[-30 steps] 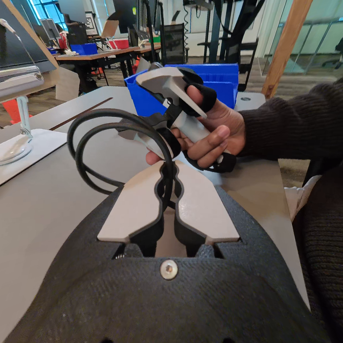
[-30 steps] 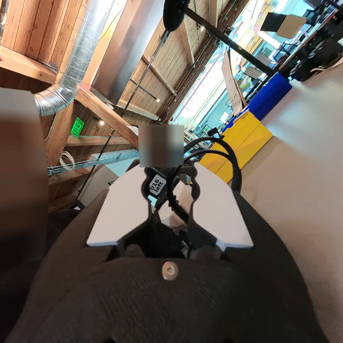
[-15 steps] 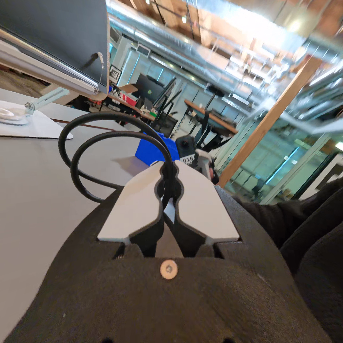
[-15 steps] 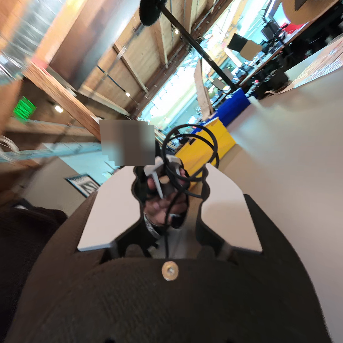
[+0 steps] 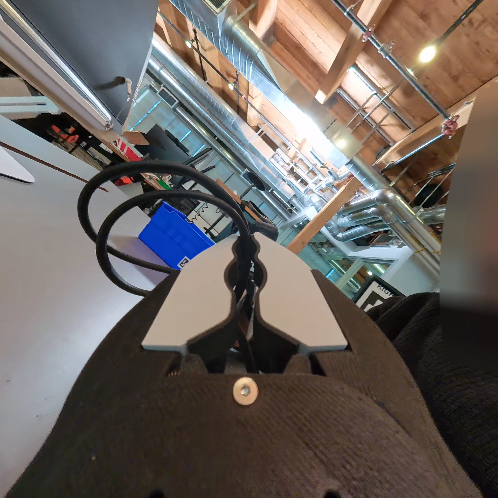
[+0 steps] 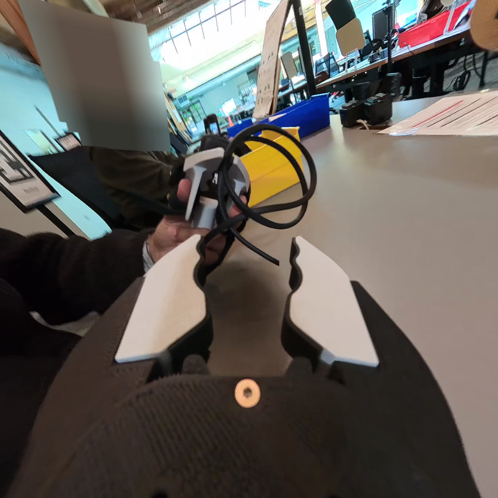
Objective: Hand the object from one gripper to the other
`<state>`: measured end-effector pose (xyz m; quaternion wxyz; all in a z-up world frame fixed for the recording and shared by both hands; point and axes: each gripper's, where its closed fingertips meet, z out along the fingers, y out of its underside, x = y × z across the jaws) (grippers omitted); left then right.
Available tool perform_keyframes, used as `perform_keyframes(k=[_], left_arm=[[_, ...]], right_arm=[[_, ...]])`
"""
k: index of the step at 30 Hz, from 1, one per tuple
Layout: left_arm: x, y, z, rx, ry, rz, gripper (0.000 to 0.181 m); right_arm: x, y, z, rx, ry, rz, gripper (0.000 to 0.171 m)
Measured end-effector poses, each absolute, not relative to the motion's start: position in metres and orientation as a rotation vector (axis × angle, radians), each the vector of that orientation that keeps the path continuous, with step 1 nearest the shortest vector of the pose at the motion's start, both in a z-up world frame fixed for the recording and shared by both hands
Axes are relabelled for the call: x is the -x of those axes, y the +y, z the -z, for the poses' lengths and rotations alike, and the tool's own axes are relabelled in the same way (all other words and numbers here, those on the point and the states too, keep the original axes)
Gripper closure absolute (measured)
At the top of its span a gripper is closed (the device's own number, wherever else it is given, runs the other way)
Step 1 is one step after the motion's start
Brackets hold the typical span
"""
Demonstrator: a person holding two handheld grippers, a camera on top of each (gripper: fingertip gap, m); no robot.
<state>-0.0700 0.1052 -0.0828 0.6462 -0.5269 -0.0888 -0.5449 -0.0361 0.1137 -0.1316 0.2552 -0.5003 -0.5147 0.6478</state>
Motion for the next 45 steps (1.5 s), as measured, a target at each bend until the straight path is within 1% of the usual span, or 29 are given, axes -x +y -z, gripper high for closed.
perform_keyframes(k=[7, 10, 13, 15, 20, 24, 27, 29, 30, 32, 35, 38, 42, 45], left_arm=[[0.052, 0.107, 0.089, 1.246, -0.168, 1.349, 0.176], [0.046, 0.109, 0.094, 1.282, -0.164, 1.387, 0.176], [0.039, 0.109, 0.097, 1.310, -0.150, 1.413, 0.176], [0.035, 0.109, 0.098, 1.317, -0.142, 1.430, 0.175], [0.034, 0.112, 0.104, 1.366, -0.140, 1.386, 0.175], [0.031, 0.113, 0.108, 1.396, -0.135, 1.372, 0.176], [0.028, 0.111, 0.107, 1.398, -0.132, 1.442, 0.176], [0.024, 0.110, 0.107, 1.392, -0.139, 1.492, 0.176], [0.021, 0.111, 0.108, 1.396, -0.142, 1.514, 0.176], [0.020, 0.113, 0.111, 1.400, -0.168, 1.506, 0.176], [0.024, 0.114, 0.110, 1.394, -0.197, 1.474, 0.176], [0.032, 0.120, 0.120, 1.452, -0.220, 1.349, 0.173], [0.043, 0.119, 0.121, 1.465, -0.213, 1.295, 0.170], [0.044, 0.121, 0.123, 1.480, -0.213, 1.260, 0.162]], right_arm=[[0.038, 0.099, 0.141, 1.074, -1.584, -1.319, 0.112], [0.038, 0.096, 0.141, 0.977, -1.598, -1.202, 0.114], [0.038, 0.093, 0.144, 0.969, -1.621, -1.194, 0.117], [0.037, 0.091, 0.146, 0.963, -1.645, -1.190, 0.121], [0.036, 0.084, 0.153, 0.888, -1.703, -1.105, 0.143], [0.036, 0.084, 0.158, 0.870, -1.732, -1.041, 0.150], [0.036, 0.083, 0.160, 0.866, -1.746, -1.035, 0.149], [0.038, 0.083, 0.167, 0.881, -1.771, -1.003, 0.140], [0.038, 0.082, 0.172, 0.879, -1.797, -0.976, 0.140], [0.038, 0.084, 0.170, 0.839, -1.797, -0.904, 0.152], [0.039, 0.085, 0.168, 0.853, -1.784, -0.905, 0.154], [0.040, 0.089, 0.172, 0.884, -1.789, -0.899, 0.156], [0.039, 0.089, 0.164, 0.910, -1.752, -0.969, 0.160], [0.038, 0.091, 0.160, 0.942, -1.737, -1.033, 0.164]])
